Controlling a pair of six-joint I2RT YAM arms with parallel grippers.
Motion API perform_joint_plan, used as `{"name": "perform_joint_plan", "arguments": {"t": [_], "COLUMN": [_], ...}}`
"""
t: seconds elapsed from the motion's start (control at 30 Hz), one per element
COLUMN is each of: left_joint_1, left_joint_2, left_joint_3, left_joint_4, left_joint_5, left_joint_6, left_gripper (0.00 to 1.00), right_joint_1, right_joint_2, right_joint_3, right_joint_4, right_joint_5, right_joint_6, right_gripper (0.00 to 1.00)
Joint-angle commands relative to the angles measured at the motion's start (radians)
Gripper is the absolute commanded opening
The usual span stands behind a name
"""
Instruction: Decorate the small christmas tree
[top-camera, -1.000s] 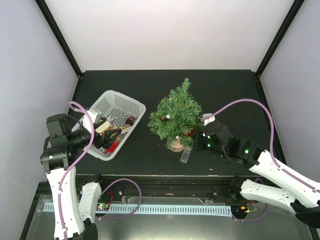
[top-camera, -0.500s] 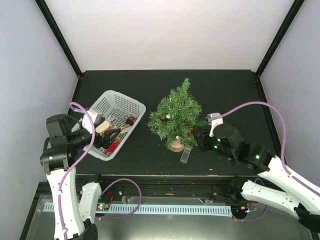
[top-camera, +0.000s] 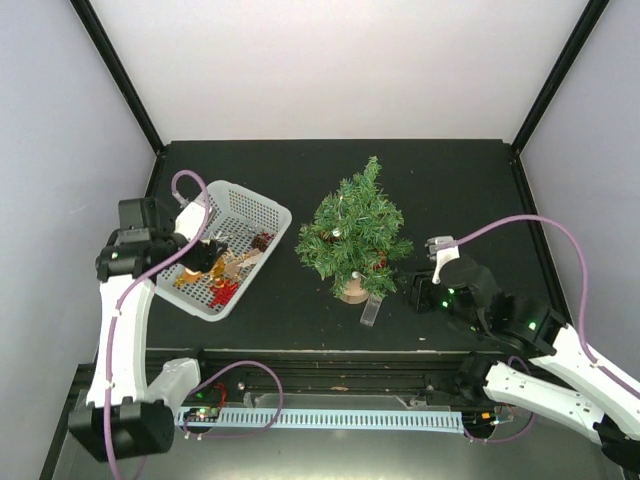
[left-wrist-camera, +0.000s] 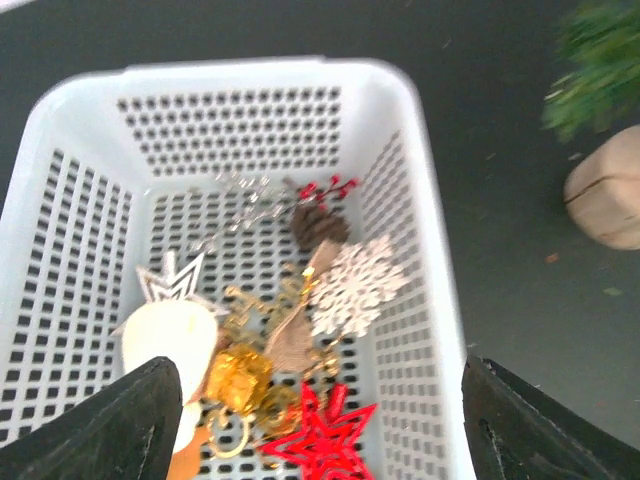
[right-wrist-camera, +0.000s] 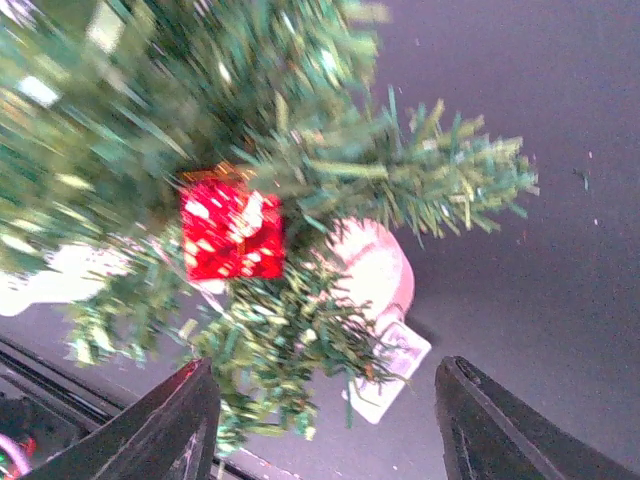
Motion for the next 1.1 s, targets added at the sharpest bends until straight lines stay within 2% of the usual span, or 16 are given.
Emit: {"name": "perform_joint_plan", "arguments": {"t": [0.0,0.2,0.33,0.43,0.53,0.63,1.07], "left_joint_1": [-0.007,-0.021,-0.033,-0.049,-0.064,-0.070,-0.070], "left_joint_2": [0.108,0.291,0.380,0.449,0.485,0.503,0.612], "left_joint_3": [-0.016,-0.002,-0.037,-0.056,-0.078,-0.102,-0.132], "left_joint_4": [0.083,0.074,0.111,0.121,0.148,0.185,0.272], "left_joint_5": [-0.208,-0.299,-0.338,-0.356,-0.381,-0.406,-0.450], "left_joint_6": [0.101,0.151,0.186,0.213,0.244,0.273,0.273], "left_gripper": [0.77,0.76,0.73,0.74,0.81,0.81,0.70], "right_joint_1": [-0.005,-0.005,-0.006,-0.006,-0.006,-0.005,-0.005], "right_joint_2": [0.004,0.015,0.016,0.026,0.032,0.020,-0.022], "right_joint_3": [-0.092,-0.193,-0.225,-0.230,-0.227,-0.225,-0.195], "right_joint_4": [0.037,0.103,0.124,0.133,0.127,0.121,0.059], "right_joint_5": [-0.035,-0.082,-0.088,-0.100,-0.101,-0.099,-0.069], "right_joint_6": [0.022,0.036,0.033,0.025,0.020,0.020,0.018], "right_gripper": [0.60,0.62,0.64,0.65,0.65,0.65,0.66]}}
